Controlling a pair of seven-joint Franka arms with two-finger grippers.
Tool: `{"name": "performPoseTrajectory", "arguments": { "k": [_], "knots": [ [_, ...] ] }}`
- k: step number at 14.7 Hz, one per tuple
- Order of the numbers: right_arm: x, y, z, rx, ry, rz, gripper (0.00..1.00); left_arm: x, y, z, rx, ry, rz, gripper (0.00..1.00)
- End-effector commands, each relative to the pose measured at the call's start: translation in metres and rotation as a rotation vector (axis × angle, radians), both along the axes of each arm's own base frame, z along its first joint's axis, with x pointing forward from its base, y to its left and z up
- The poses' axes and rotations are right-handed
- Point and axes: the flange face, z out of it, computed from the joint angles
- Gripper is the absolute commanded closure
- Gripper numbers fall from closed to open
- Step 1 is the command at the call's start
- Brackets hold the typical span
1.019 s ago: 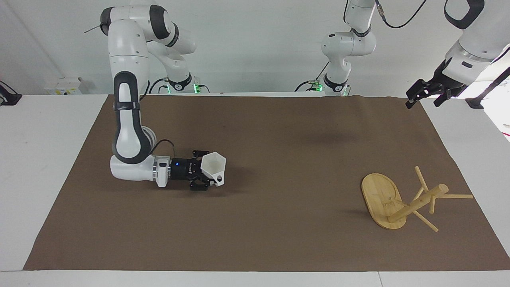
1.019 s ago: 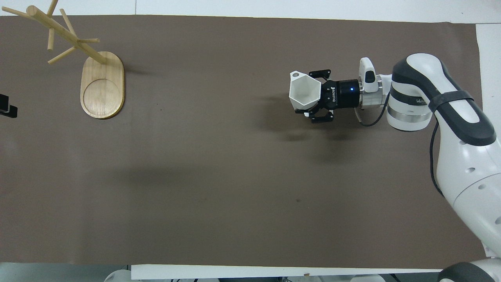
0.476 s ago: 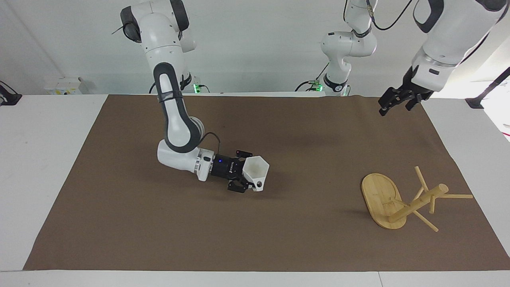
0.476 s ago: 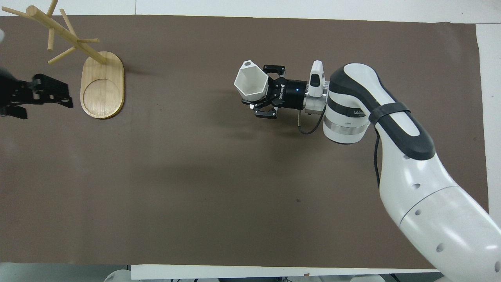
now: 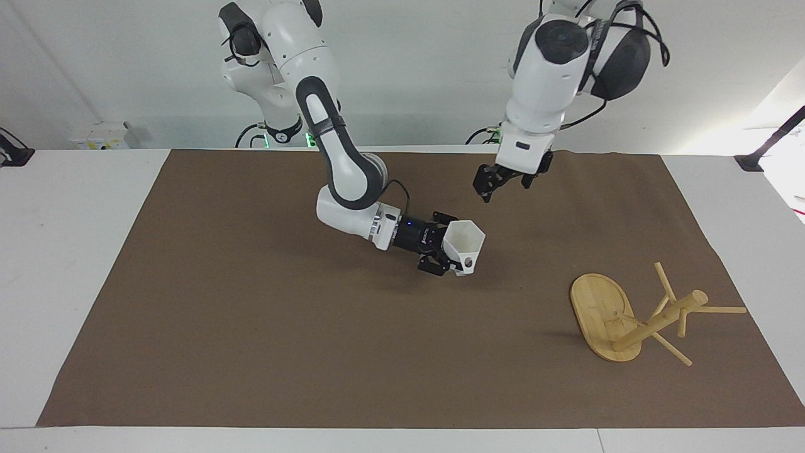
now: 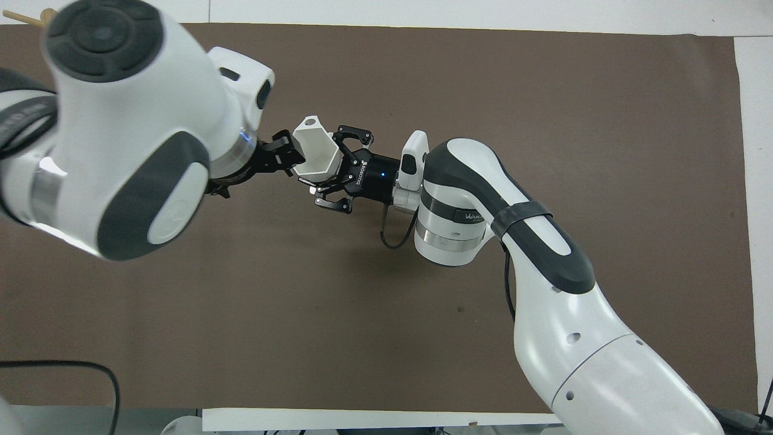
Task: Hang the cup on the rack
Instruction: 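Grasp the mug with the left gripper from the right gripper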
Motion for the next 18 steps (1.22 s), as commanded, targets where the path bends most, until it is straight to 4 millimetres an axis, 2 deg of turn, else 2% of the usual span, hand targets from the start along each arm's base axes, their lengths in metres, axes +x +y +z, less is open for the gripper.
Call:
{"name": "performPoseTrajectory", "arguments": {
  "k": [1, 5, 7, 11, 14, 15, 16, 18],
  "knots": [
    [0.000, -0.017, 0.000, 0.000, -0.028, -0.023, 0.73, 0.020, -0.004, -0.002, 0.015, -0.023, 0.023, 0.00],
    [0.001, -0.018, -0.001, -0.005, -0.029, -0.027, 0.73, 0.032, -0.001, -0.004, -0.020, -0.068, 0.035, 0.00],
    [0.000, -0.017, -0.001, -0.006, -0.028, -0.026, 0.72, 0.031, -0.007, -0.014, -0.051, -0.064, 0.041, 0.01],
    [0.001, -0.019, -0.002, -0.019, -0.024, -0.036, 0.72, 0.027, -0.008, -0.048, -0.083, -0.066, 0.078, 0.03],
    [0.001, -0.019, -0.002, -0.019, -0.024, -0.036, 0.72, 0.027, 0.000, -0.052, -0.100, -0.038, 0.105, 0.09],
    [0.001, -0.019, -0.002, -0.019, -0.026, -0.036, 0.72, 0.026, 0.001, -0.052, -0.100, -0.036, 0.114, 0.33],
    [0.001, -0.020, -0.002, -0.019, -0.026, -0.038, 0.72, 0.022, -0.003, -0.051, -0.109, -0.033, 0.162, 0.99],
    [0.001, -0.020, -0.002, -0.019, -0.026, -0.038, 0.72, 0.026, -0.001, -0.054, -0.121, -0.049, 0.200, 1.00]
  ]
}}
